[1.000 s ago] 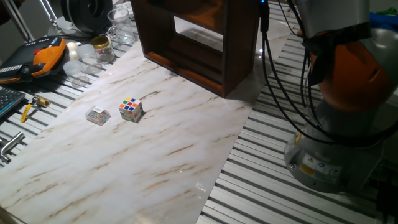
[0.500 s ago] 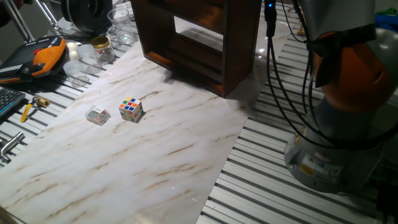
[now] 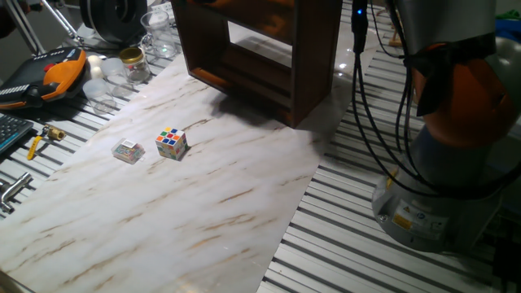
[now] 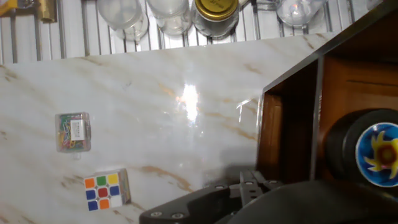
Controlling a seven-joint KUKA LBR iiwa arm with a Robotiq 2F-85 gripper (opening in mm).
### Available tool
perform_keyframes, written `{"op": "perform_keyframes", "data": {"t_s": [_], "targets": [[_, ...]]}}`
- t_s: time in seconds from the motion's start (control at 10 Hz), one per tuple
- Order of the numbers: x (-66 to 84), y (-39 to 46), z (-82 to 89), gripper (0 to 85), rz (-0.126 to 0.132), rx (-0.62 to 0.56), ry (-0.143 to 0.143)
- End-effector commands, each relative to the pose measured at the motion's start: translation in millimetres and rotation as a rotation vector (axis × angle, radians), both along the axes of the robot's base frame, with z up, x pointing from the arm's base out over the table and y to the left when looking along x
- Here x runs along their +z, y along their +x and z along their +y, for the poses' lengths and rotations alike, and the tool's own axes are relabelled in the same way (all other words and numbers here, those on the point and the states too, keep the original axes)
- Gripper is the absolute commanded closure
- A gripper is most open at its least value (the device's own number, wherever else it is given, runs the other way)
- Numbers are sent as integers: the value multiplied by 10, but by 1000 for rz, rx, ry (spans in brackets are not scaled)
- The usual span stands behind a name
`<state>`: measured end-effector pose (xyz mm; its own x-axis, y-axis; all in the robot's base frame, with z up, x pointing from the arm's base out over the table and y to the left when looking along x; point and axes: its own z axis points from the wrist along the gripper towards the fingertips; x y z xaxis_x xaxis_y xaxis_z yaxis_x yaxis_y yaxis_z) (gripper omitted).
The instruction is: Put the object on the shelf
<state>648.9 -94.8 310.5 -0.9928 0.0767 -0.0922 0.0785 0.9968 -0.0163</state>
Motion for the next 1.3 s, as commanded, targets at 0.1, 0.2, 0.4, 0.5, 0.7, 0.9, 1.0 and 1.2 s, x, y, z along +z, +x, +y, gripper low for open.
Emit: {"op": "perform_keyframes", "data": {"t_s": [0.1,0.2,0.4,0.5,0.7,0.9,1.0,1.2], "targets": [[-129,-30,88,850,-5,-12,3],[-198,-45,128,850,-2,-12,8],[-319,-85,216,850,4,-20,21],[-395,-133,282,850,1,-20,6],[-398,-183,337,850,5,-28,12],[-396,-185,346,850,12,-26,26],[-396,-185,346,850,-1,-22,15],[-396,-185,346,850,11,0,30]]}}
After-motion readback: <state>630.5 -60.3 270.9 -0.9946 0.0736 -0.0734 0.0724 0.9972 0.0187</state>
